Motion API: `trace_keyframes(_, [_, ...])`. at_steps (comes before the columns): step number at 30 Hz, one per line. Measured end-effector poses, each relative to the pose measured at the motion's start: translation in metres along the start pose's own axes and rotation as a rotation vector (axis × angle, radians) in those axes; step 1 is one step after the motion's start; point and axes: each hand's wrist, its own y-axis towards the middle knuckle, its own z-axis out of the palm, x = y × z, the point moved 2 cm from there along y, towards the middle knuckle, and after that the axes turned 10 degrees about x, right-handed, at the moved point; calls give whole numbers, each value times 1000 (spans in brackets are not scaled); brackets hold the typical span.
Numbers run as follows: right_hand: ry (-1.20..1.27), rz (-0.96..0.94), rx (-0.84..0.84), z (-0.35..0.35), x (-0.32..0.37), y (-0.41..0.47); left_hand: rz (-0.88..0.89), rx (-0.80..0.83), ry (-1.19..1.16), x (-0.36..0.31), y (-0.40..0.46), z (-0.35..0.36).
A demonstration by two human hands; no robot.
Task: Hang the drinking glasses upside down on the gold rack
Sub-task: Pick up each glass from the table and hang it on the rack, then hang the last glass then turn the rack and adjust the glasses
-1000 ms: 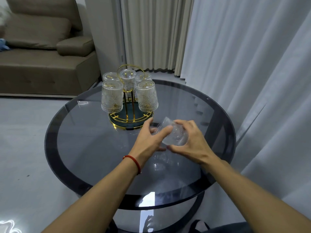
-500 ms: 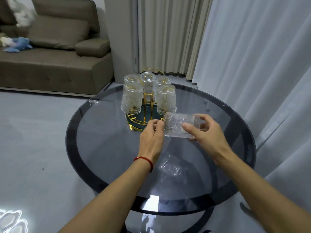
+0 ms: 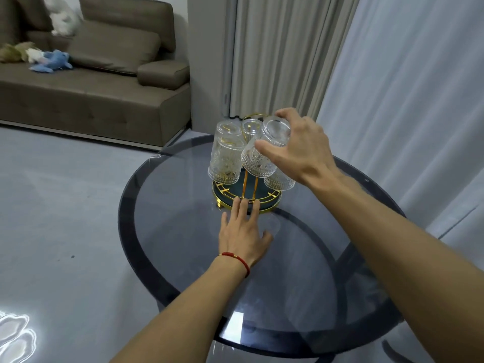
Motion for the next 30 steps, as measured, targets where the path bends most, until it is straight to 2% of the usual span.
trace_keyframes(7, [-141, -4, 65, 21, 3, 25, -9, -44, 49, -3, 2, -1])
trace_keyframes(24, [-431, -8, 171, 56, -9, 19, 34, -86, -85, 6, -8, -2])
trace_keyframes(27, [-355, -30, 162, 52, -12, 12, 52, -73, -147, 13, -8, 0])
trace_keyframes(30, [-65, -5, 6, 40, -27, -1, 67, -115, -178, 18, -7, -3])
